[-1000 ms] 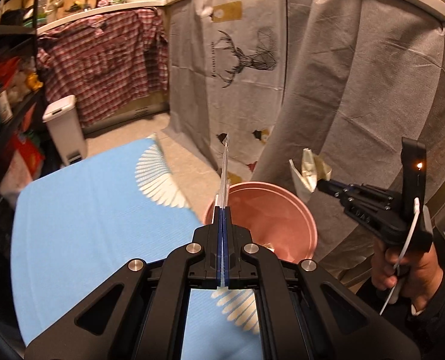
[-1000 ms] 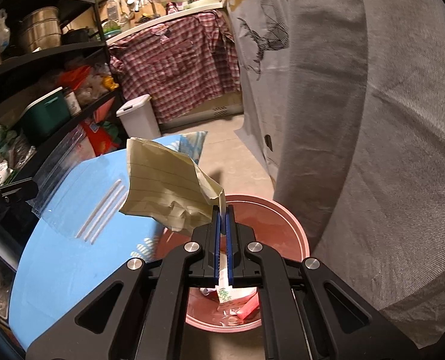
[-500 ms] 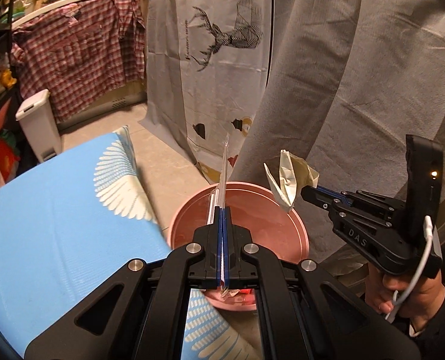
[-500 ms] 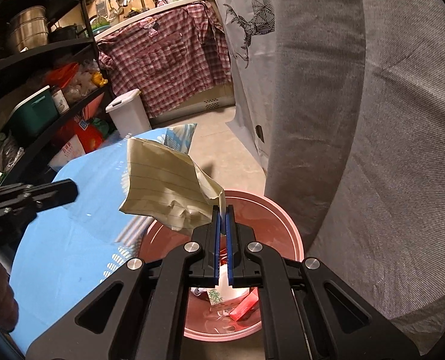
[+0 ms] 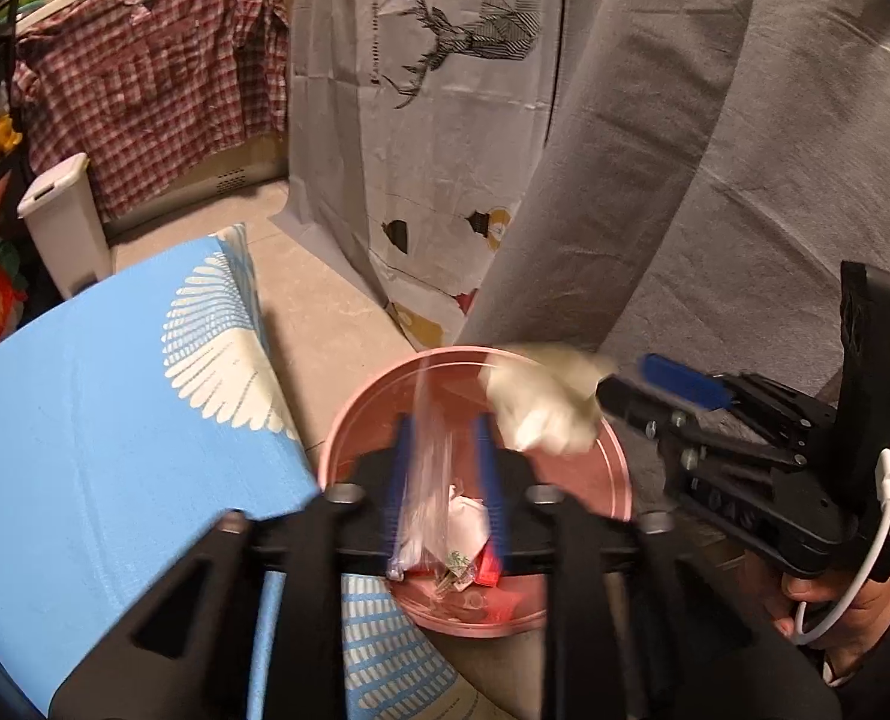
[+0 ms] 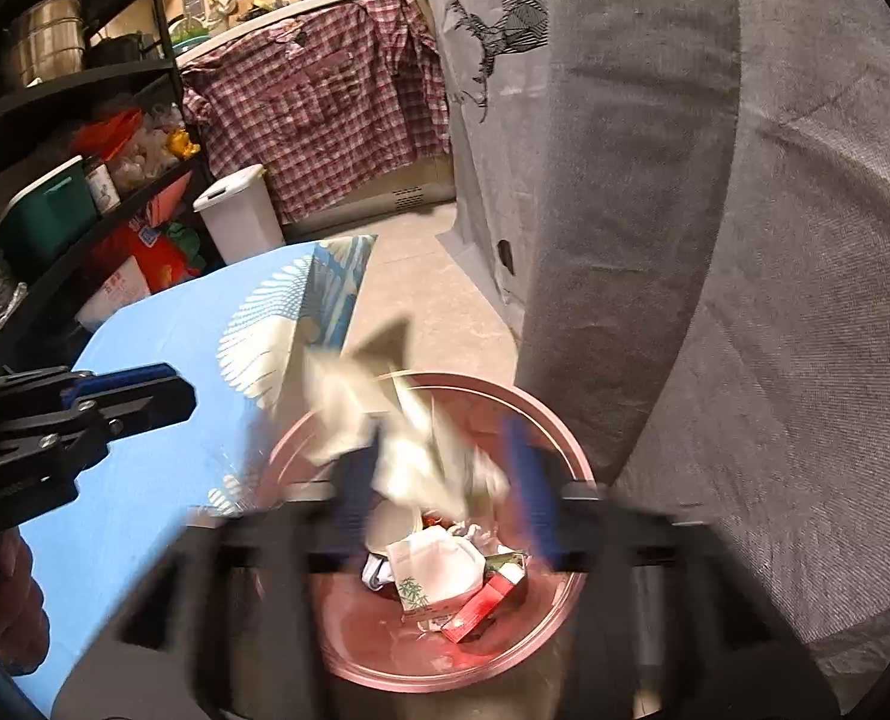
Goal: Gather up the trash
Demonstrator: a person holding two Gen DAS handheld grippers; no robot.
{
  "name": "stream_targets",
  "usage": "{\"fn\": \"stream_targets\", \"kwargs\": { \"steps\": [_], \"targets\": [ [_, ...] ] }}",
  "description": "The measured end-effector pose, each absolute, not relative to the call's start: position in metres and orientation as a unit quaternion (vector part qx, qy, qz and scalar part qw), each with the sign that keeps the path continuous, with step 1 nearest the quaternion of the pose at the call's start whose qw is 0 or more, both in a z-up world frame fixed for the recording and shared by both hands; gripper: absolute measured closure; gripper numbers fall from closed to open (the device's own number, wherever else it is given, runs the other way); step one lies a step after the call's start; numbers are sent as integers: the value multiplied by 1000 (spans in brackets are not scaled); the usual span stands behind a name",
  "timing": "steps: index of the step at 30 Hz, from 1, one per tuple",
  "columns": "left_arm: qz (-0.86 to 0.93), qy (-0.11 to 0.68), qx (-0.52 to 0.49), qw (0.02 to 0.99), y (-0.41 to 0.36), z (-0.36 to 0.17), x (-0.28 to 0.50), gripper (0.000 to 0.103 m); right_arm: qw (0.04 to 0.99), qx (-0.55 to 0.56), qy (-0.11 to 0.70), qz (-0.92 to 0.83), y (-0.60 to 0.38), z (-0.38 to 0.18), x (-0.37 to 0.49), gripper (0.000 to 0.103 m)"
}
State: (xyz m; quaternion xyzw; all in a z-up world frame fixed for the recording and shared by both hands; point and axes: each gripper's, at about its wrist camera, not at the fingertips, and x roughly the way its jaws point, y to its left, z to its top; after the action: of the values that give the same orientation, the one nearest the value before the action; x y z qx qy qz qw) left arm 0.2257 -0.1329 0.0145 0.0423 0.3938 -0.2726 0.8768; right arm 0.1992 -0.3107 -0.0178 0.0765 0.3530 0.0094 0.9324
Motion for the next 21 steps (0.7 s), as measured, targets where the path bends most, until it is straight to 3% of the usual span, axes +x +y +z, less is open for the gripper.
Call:
{"fn": "stream_targets", "kwargs": {
  "steps": [11,19,21],
  "targets": [
    [-241,356,20,903,-84,44,182,70,945,75,319,6,-308,2,169,45],
    [-204,327,4,923,-44,56,122,46,960,74,270,-5,-301,32,109,38],
    [-192,326,-1,926,-36,55,109,45,962,75,264,-8,-299,35,92,38]
  ]
}}
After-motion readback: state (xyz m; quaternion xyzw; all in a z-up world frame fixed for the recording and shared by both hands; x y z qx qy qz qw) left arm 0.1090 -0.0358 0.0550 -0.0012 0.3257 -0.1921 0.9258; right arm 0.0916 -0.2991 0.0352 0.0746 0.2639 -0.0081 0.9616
